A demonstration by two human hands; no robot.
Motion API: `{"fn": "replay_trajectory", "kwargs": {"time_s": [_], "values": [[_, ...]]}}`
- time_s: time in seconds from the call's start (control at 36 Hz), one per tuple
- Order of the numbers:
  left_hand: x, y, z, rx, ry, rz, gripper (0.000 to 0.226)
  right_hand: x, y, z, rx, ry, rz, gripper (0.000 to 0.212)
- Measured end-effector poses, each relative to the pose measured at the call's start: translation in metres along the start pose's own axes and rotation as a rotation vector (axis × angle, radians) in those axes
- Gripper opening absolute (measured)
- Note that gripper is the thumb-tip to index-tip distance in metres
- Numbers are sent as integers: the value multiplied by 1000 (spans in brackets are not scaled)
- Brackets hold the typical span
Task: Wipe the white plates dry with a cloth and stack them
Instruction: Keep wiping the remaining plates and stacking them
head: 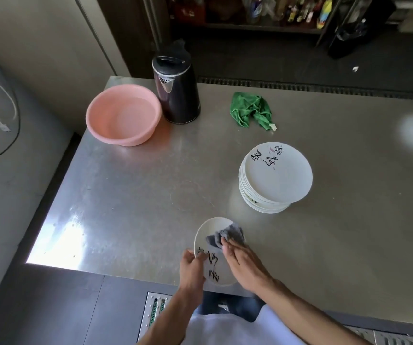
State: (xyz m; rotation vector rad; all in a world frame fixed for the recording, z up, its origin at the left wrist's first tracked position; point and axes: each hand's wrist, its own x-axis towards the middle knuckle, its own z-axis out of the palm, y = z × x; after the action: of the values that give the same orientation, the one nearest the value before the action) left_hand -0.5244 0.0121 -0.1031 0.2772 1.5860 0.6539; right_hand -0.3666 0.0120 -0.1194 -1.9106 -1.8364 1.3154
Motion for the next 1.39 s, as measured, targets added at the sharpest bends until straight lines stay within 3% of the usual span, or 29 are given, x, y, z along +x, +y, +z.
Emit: {"fn": "replay_trajectory", "kwargs": {"time_s": [0.14, 0.19, 0.28, 0.39, 0.5, 0.56, 0.61, 0.72, 0.83, 0.92, 0.97, 1.03, 1.08, 1.14, 1.28, 1.39], "values": [[5, 13, -4, 176, -69, 11, 24, -9, -11, 8, 292, -67, -79, 46], [6, 15, -6, 209, -162, 21, 20, -7, -11, 13, 240, -95, -116, 47], [6, 16, -12, 252, -241, -3, 20, 1, -2, 16, -45, -81, -157, 49], [7, 14, -15, 225, -225, 1, 29, 12, 3, 12, -225, -66, 105, 58], [5, 10, -10, 223, -288, 34, 25, 10, -7, 17, -94, -159, -129, 55], [5, 9, -9, 207, -265, 33, 25, 9, -6, 14, -91, -158, -161, 55], [7, 6, -9, 160, -200, 23, 28, 11, 0, 11, -246, -63, -137, 56], [7, 9, -8, -15, -23, -12, 25, 10, 1, 2, -340, 20, 117, 60], [6, 14, -4, 129, 18, 17, 8, 7, -8, 4, -128, -11, -72, 53], [2, 17, -4, 172, -77, 41, 31, 3, -22, 8, 110, -120, -140, 53], [-1, 17, -7, 164, -199, 37, 38, 4, -22, 13, 59, -157, -179, 54], [-2, 16, -9, 148, -275, 35, 42, 8, -14, 15, -140, -120, -149, 53], [-5, 17, -10, 111, -246, 35, 48, 14, -5, 11, -320, -21, -8, 54], [-8, 19, -10, 109, -222, 47, 53, 18, -1, 8, -345, 4, 93, 58], [-10, 27, -9, 152, -259, 85, 51, 6, 8, 9, -214, -140, -230, 58], [-5, 33, -15, 28, -131, 61, 63, 1, 20, -4, -381, -55, -157, 57]]}}
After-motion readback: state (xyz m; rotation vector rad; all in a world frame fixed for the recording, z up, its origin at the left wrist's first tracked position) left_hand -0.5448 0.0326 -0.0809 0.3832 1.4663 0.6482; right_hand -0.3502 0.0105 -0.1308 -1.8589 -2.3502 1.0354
